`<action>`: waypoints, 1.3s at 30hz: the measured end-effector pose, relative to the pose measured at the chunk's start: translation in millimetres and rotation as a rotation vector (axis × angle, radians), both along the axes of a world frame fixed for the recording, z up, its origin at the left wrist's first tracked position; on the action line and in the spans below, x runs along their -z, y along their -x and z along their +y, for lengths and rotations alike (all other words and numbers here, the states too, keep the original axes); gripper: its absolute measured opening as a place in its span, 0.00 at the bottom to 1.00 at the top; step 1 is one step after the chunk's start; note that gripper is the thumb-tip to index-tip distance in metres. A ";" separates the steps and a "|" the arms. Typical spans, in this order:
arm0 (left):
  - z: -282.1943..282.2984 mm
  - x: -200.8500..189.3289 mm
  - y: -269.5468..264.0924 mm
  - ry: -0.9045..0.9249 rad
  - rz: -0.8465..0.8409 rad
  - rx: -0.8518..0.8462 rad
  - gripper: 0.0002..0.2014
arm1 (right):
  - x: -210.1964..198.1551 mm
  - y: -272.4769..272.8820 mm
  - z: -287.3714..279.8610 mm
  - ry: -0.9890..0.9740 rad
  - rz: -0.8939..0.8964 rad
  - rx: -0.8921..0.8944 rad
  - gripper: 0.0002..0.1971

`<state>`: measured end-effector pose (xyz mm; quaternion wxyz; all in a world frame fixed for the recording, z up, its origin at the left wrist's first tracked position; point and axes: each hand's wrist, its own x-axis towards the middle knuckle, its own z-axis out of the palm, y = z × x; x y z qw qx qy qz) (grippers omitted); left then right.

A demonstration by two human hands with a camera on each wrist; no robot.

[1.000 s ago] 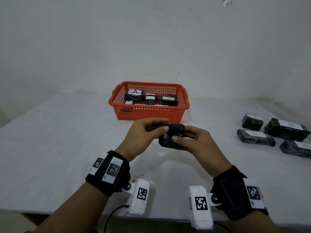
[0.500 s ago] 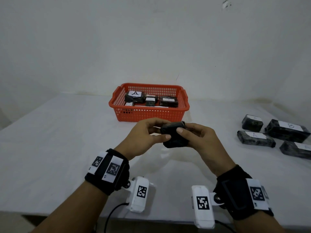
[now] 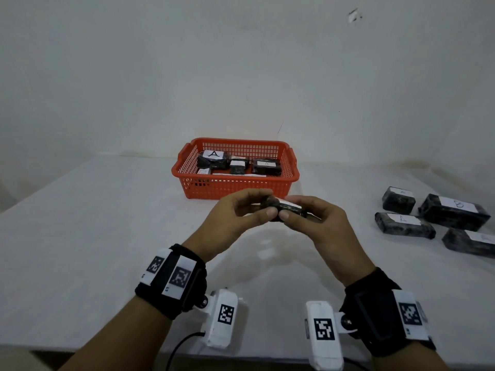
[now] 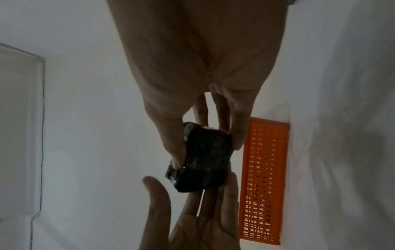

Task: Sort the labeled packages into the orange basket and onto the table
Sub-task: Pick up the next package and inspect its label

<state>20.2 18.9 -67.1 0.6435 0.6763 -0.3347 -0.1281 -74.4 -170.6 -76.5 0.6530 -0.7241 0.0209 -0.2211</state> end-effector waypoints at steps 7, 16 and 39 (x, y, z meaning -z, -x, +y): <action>-0.2 4.9 -3.8 0.028 0.010 -0.065 0.16 | 2.5 2.0 -0.7 -0.049 0.026 -0.053 0.22; -1.1 6.4 -2.0 0.017 0.022 -0.072 0.16 | 4.2 2.6 -0.3 -0.022 0.057 -0.024 0.18; -3.6 7.8 -0.6 0.003 -0.004 -0.022 0.27 | 3.0 5.0 -4.5 -0.065 0.036 -0.022 0.23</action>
